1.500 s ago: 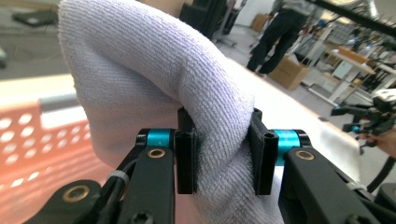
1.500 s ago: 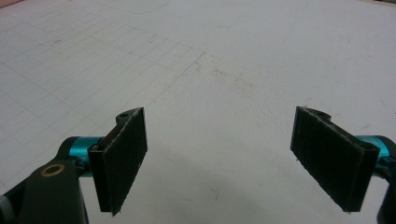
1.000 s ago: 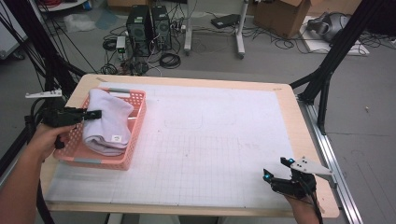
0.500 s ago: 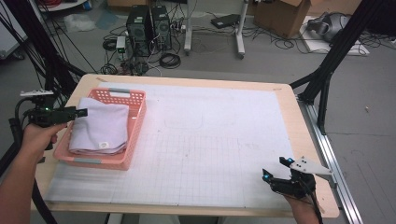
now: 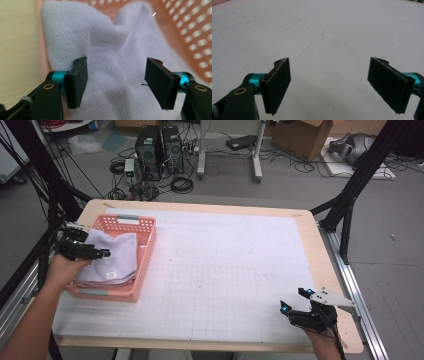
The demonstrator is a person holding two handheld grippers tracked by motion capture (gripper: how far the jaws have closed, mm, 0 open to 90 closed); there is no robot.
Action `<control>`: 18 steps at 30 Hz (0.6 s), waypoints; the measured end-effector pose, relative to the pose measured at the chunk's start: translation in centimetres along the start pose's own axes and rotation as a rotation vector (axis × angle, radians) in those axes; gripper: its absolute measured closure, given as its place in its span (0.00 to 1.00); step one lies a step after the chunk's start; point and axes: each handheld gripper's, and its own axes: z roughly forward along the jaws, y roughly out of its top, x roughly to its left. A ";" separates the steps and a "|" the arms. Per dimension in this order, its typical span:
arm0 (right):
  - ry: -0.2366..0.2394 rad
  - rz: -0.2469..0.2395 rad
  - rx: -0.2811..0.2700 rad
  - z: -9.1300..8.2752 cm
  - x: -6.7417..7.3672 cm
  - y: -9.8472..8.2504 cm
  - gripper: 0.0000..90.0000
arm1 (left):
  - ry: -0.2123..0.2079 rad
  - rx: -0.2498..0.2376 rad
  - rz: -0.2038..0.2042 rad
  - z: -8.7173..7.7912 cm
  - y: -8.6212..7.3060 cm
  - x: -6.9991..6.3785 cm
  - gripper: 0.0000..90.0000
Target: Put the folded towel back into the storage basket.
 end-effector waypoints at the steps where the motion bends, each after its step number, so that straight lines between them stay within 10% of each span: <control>1: -0.003 -0.003 -0.001 0.0 0.0 0.0 0.19 | 0.011 0.029 0.017 0.7 0.0 -0.4 0.34; 5: -0.006 -0.001 -0.003 -0.2 0.0 0.0 0.19 | 0.013 0.047 -0.002 2.4 0.4 -1.1 0.30; 14: -0.001 -0.002 0.003 -0.1 0.0 0.0 0.19 | -0.140 -0.041 -0.038 2.7 0.6 -0.9 0.34; 18: -0.003 -0.002 0.003 -0.1 -0.1 0.0 0.19 | -0.218 -0.153 -0.105 1.7 0.3 -0.1 0.41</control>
